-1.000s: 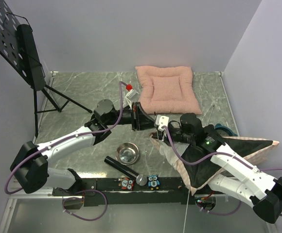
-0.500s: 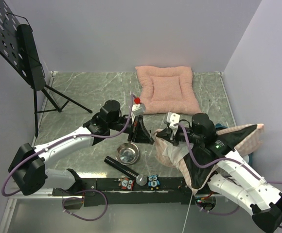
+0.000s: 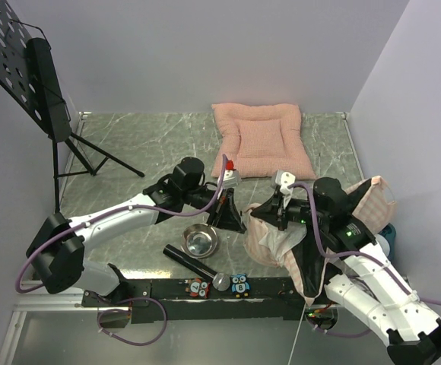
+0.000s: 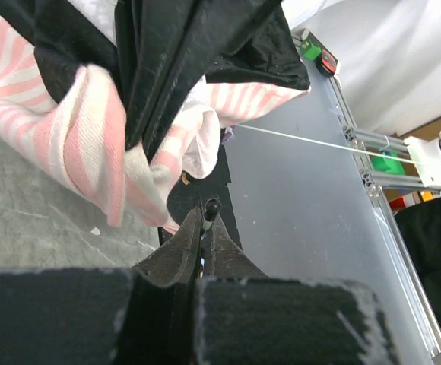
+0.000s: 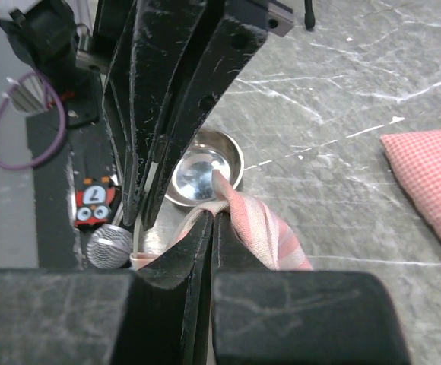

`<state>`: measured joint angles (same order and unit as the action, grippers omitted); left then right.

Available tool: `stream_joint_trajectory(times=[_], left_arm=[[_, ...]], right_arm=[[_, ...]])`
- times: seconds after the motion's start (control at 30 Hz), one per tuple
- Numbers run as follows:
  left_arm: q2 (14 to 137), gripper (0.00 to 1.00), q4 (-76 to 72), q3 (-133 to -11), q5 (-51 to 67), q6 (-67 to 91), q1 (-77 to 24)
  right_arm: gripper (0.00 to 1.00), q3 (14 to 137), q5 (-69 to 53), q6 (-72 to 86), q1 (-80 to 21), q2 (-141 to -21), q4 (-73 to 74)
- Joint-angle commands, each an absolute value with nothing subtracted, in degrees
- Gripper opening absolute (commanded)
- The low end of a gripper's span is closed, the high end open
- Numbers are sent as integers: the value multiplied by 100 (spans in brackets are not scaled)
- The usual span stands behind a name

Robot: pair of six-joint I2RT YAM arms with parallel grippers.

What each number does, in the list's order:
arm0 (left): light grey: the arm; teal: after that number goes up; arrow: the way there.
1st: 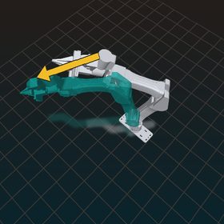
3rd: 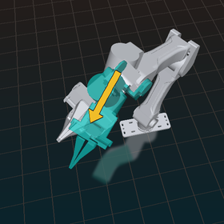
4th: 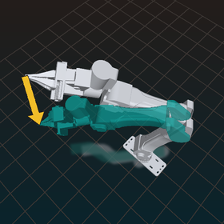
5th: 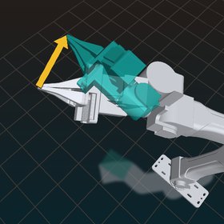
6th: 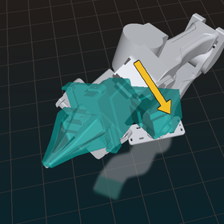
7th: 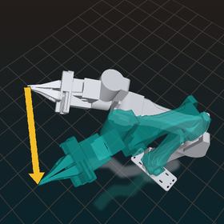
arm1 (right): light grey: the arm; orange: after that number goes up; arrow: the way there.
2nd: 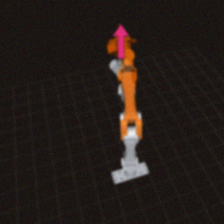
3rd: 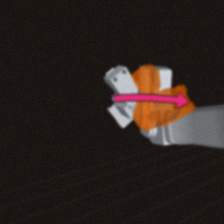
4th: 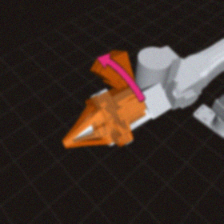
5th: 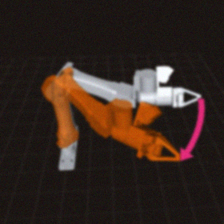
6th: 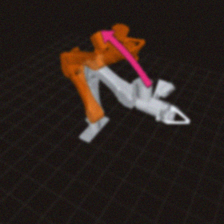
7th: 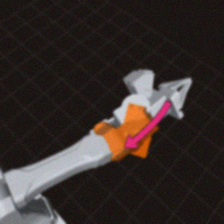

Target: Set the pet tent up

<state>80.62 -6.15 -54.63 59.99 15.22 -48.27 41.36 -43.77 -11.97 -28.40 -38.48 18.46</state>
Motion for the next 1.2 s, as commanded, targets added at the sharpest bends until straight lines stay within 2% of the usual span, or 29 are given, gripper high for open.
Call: stream_joint_trajectory(times=[0.0, 0.43, 1.17], left_arm=[[8358, 1, 263, -5335, 6108, 1389, -5124], [8604, 1, 404, -5388, 6152, 1257, -5194], [9044, 1, 334, -5334, 6231, 1248, -5203]], right_arm=[[0, 4623, -4719, -634, -2663, -3595, 343], [0, 4702, -5027, 351, -2505, -3489, -175], [0, 4711, -4992, 1019, -2435, -3366, -492]])
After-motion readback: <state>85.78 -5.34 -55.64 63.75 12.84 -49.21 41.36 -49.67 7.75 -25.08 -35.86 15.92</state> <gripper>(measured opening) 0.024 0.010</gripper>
